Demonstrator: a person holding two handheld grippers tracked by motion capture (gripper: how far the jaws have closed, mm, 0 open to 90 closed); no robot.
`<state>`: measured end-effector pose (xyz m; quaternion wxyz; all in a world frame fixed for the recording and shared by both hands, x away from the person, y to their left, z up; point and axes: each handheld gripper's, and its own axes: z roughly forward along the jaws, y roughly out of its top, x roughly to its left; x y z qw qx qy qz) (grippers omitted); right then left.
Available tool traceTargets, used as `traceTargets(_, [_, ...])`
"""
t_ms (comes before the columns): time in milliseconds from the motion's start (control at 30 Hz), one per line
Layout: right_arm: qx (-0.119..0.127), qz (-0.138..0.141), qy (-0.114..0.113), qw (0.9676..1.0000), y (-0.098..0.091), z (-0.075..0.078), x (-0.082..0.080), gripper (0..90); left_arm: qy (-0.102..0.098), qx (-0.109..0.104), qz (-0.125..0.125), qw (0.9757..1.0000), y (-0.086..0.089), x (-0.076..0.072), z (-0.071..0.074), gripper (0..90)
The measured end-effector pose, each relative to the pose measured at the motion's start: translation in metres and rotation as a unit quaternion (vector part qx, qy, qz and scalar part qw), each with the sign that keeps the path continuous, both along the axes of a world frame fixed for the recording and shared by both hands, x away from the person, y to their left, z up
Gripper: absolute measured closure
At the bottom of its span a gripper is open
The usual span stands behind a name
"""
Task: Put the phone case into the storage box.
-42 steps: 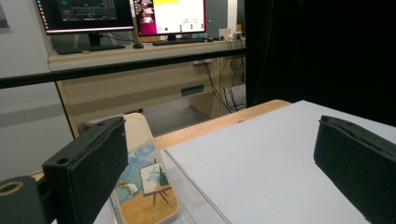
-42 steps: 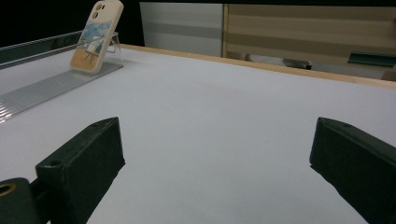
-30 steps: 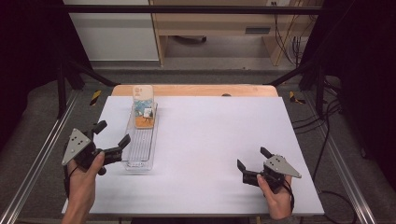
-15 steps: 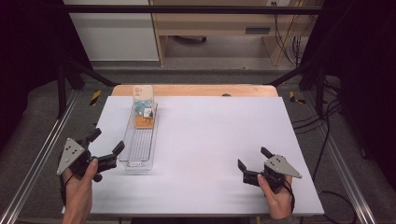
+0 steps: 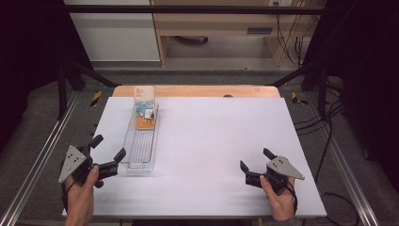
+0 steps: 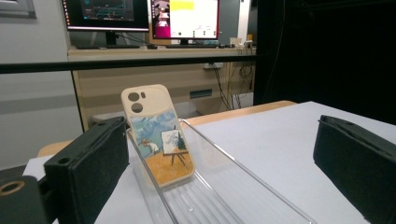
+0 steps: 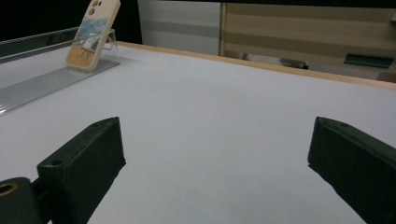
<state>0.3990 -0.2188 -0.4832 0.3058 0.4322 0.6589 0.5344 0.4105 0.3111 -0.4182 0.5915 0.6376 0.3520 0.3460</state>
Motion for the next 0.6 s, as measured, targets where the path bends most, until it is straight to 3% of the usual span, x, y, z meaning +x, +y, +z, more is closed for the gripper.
traceTargets(300, [-0.003,0.001,-0.002,1.0,-0.002,0.0,0.0,3.9,0.004,-0.002,-0.002,1.0,-0.002,-0.002,-0.013,3.3])
traceTargets(600, [-0.01,-0.001,-0.008,0.9999,-0.005,0.0,0.001,3.7,-0.001,0.011,-0.006,0.9999,0.001,-0.001,-0.021,3.3])
